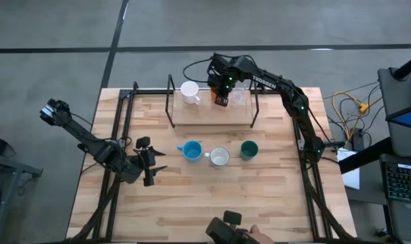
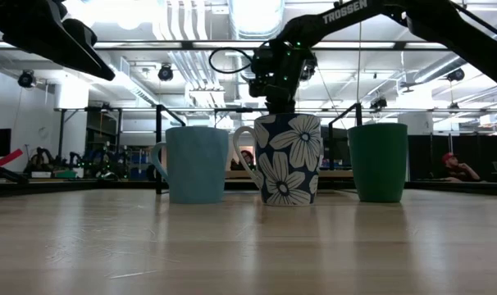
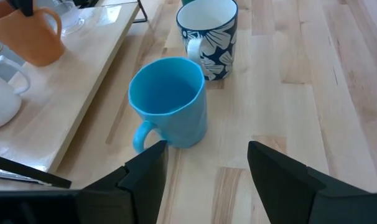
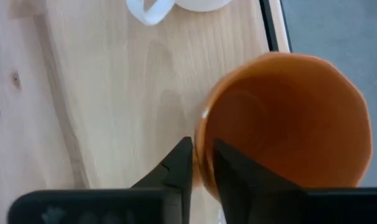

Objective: Stack small to large cups/mugs on shelf
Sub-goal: Put the orange mug on the shelf, then put the blue mug on the shelf

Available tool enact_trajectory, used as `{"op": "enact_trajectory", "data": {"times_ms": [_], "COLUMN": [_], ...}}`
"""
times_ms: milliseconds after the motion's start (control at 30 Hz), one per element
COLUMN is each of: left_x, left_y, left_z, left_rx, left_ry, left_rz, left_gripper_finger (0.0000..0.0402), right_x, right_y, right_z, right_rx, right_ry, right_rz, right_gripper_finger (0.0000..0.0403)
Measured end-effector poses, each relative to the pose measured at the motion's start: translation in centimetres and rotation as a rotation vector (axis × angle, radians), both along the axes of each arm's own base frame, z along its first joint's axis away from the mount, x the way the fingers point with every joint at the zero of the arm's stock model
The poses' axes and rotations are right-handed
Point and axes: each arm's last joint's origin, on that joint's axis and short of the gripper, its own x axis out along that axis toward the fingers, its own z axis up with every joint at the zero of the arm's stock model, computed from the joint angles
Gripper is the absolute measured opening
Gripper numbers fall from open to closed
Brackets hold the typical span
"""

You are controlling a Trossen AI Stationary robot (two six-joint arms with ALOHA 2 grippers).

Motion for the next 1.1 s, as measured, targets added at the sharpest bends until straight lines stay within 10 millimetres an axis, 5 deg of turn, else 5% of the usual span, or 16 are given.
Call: {"op": "enact_trajectory", "data": {"times_ms": [567, 800, 1100], "left_x": [0.0, 0.0, -0.1], "left_y": [0.0, 0.0, 0.0], "left_z": [0.0, -0.2, -0.5], "left_rx": [-0.002, -0.001, 0.006], "left_ry": [0.001, 0.012, 0.022], "left_rz": [-0.003, -0.011, -0.013], "left_gripper_finger": [0.0208, 0.0208, 0.0208], "right_x": [0.2, 0.1, -1.0], "right_y": [-0.2, 0.2, 5.4], "right_z": [2.0, 6.5, 12.4], "right_rx": [-0.048, -0.178, -0.26], "right_ry": [-0.058, -0.145, -0.273], "right_rz": [-0.001, -0.004, 0.027], "right_gripper_finger": [0.0122, 0.0122, 0.0106]}}
